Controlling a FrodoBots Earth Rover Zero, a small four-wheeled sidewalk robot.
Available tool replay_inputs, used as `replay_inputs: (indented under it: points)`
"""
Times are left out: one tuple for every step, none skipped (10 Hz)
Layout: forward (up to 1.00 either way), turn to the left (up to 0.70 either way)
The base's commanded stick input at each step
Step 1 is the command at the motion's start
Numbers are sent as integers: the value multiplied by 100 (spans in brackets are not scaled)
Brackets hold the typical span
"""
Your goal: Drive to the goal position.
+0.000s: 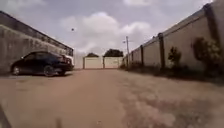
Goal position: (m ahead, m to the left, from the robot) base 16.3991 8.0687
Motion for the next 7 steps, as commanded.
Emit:
replay_inputs:
  points:
    - [70, 0]
    - [70, 0]
    - [70, 0]
    - [70, 0]
    - [70, 0]
    - [70, 0]
    - [70, 0]
